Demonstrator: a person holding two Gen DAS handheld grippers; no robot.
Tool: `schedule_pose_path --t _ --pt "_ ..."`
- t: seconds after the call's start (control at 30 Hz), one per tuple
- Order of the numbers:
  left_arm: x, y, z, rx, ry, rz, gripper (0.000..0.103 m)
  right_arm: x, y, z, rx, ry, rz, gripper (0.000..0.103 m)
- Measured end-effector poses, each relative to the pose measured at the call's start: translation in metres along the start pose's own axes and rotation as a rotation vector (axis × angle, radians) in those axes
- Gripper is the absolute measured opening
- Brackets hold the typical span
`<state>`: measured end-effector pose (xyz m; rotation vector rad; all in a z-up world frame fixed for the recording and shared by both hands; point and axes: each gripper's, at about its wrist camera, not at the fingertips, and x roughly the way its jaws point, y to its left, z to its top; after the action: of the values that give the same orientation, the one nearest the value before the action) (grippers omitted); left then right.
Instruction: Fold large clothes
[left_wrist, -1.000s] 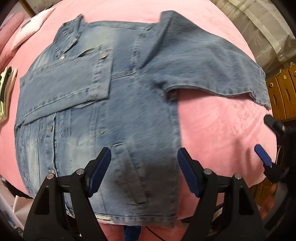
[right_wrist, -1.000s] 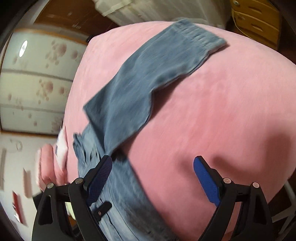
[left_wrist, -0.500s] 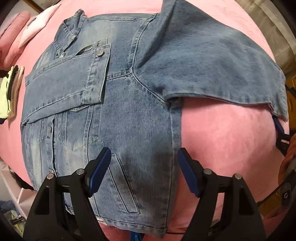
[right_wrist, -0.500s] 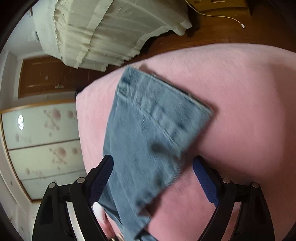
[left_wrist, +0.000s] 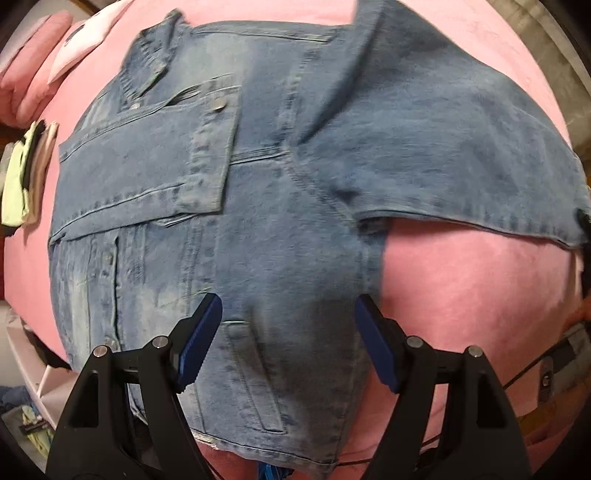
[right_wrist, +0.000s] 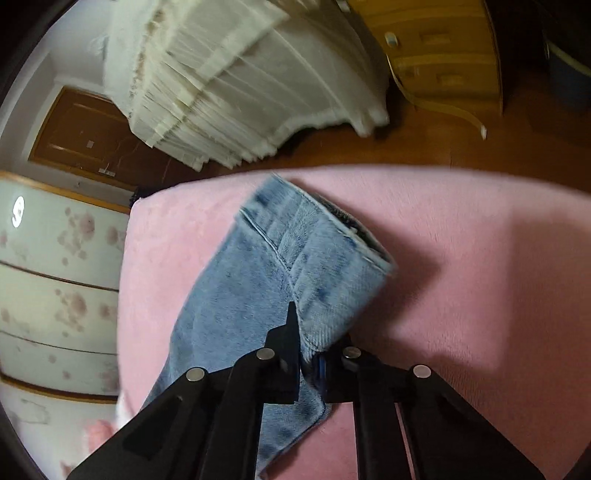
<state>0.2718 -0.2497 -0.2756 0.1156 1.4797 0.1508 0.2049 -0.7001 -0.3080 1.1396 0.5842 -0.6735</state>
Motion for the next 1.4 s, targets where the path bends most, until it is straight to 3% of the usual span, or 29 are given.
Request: schedule_pose_path --t 0.2,0.43,0.57,0.73,0.87,0.97,1.1,1.2,1.33,1.4 --pt "-0.003 0.041 0.005 -0.077 -0.046 -0.019 0.072 -0.051 0.075 0.003 -0.185 -0.211 0.026 0.004" --pt "-0.008 0.109 -0.002 -0.142 -0.103 -0.081 0.072 -0.105 0.177 -0.027 -0.394 -0.326 0.133 0.004" --pt "-0.011 0.165 -0.012 -0.169 -0.132 -0.11 0.072 -0.13 0.243 -0.073 -0.486 -0.377 0.203 0.004" --pt "-0.01 0.248 -0.018 -0.203 -0.172 -0.123 0.072 -0.142 0.337 -0.16 -0.671 -0.408 0.274 0.004" --pt "-0.008 0.314 -0.018 -0.265 -0.219 -0.123 0.072 -0.128 0.399 -0.243 -0.815 -0.359 0.328 0.004" --pt "-0.002 0.358 -0.018 -0.315 -0.227 -0.137 0.072 -0.095 0.43 -0.309 -0.926 -0.29 0.347 0.004" --pt "0.012 0.397 -0.022 -0.333 -0.224 -0.16 0.072 -0.024 0.444 -0.404 -1.058 -0.167 0.363 0.004" --pt "0.023 0.406 -0.024 -0.314 -0.214 -0.18 0.072 0.049 0.446 -0.457 -1.164 0.0 0.272 0.004" --pt "0.033 0.408 -0.022 -0.284 -0.209 -0.261 0.072 0.107 0.447 -0.49 -1.244 0.11 0.163 0.004" --pt "0.035 0.404 -0.018 -0.256 -0.211 -0.317 0.072 0.12 0.454 -0.484 -1.257 0.142 0.142 0.016"
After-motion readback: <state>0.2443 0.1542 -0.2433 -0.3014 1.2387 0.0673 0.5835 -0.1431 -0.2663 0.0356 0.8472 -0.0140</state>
